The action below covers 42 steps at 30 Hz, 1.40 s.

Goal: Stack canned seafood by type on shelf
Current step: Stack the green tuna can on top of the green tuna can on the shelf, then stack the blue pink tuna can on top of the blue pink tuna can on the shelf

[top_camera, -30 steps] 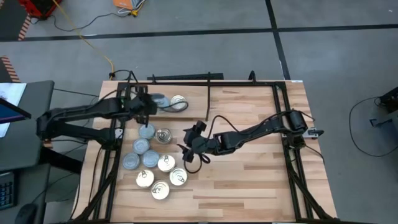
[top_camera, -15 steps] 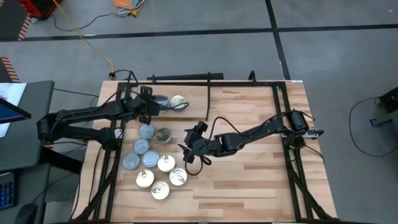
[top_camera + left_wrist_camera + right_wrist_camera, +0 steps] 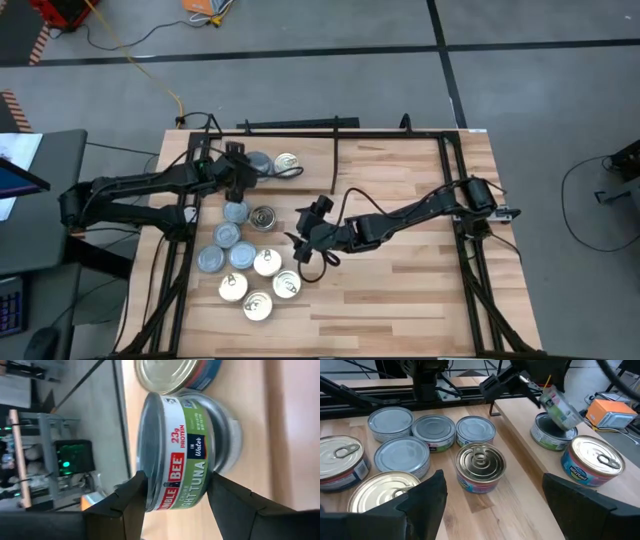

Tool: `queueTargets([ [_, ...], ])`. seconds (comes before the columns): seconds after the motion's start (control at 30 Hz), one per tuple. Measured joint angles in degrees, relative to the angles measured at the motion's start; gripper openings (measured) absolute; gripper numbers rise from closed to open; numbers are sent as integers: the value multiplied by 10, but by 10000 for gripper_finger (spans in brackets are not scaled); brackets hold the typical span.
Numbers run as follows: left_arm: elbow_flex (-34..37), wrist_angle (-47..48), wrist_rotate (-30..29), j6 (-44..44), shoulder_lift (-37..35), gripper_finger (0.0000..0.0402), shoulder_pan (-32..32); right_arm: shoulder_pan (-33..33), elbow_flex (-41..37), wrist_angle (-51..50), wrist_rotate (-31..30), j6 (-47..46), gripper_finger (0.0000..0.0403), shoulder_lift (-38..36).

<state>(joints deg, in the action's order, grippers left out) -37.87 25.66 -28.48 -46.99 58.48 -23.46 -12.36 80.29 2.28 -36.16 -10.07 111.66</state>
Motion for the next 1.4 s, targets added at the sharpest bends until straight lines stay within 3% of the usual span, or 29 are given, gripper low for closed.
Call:
queueTargets([
  [0.23,0,-3,41,31,0,232,0,0,0,1,0,0,354,0],
  [0.43,-36,28,13,48,-8,245,23,0,0,-5,0,0,354,0],
  [0.53,-73,49,14,100,-23,243,59,0,0,-22,1,0,354,-7],
  [0.63,-99,64,49,193,-45,243,111,3,0,-41,1,-8,354,-26],
  [0.8,-93,67,166,352,-62,243,228,10,0,-93,4,-45,354,-68],
  [0.93,-72,59,178,444,-58,242,342,25,0,-159,45,-108,354,-91],
  [1.1,-14,-33,191,546,-51,242,478,49,0,-213,86,-194,354,-89],
  [1.27,38,-145,200,603,-52,242,572,65,-1,-156,91,-229,354,-81],
  [1.4,66,-203,157,615,-54,242,627,73,0,-100,91,-227,354,-83],
])
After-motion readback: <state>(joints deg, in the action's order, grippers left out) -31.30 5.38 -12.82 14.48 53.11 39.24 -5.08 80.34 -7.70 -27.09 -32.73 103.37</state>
